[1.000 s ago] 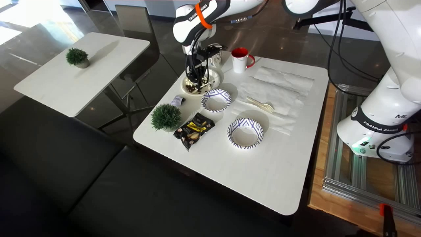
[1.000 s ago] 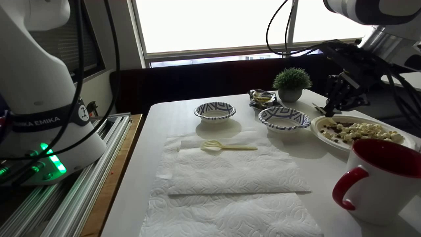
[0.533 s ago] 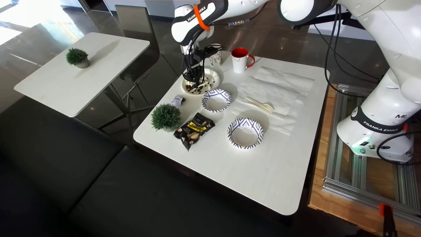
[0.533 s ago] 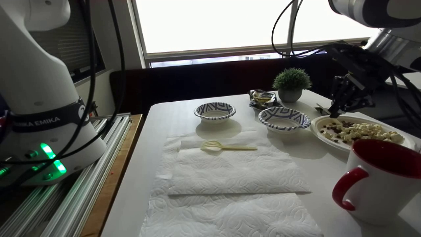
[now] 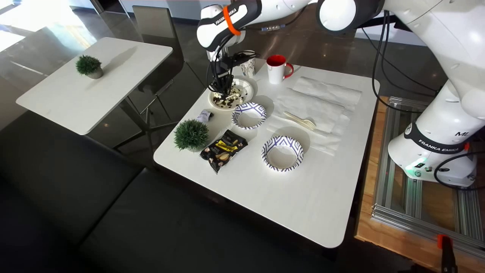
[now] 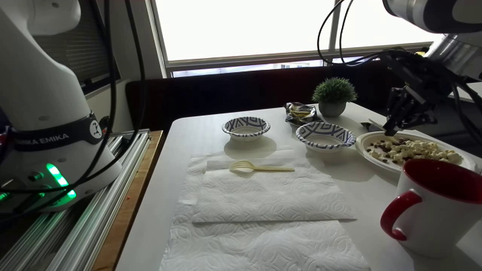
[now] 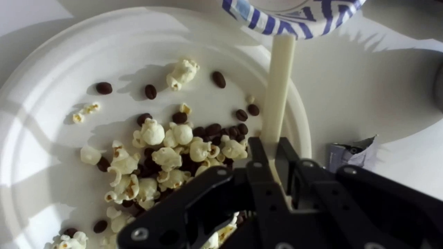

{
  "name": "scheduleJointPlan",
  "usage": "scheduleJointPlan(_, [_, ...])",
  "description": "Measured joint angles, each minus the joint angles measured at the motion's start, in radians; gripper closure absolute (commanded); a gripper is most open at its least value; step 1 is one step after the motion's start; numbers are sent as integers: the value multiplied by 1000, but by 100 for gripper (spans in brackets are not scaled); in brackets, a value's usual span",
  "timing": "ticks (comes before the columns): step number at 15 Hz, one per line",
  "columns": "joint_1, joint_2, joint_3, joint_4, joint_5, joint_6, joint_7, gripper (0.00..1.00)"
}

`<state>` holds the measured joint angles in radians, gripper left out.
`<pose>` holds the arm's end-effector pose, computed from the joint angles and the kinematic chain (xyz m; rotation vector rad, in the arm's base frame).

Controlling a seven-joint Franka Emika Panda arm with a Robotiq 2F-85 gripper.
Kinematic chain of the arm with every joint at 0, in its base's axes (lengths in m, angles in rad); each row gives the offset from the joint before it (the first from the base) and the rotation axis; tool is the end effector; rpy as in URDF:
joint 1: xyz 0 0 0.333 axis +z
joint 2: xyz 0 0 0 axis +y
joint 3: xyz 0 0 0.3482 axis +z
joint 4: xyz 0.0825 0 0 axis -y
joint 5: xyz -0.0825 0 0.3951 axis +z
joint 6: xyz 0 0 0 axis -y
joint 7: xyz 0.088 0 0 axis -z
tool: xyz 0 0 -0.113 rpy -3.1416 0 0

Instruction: Pick up the spoon from the table and scoop some of the contents in the bowl and pour them in the other bowl

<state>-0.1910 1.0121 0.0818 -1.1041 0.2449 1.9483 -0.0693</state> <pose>0.7842 -0.0888 0.1917 -2.8180 0.2580 0.1959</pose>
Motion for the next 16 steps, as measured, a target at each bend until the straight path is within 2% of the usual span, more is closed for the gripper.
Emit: scheduleJointPlan(16, [-1, 29, -5, 39, 1, 17, 4, 97])
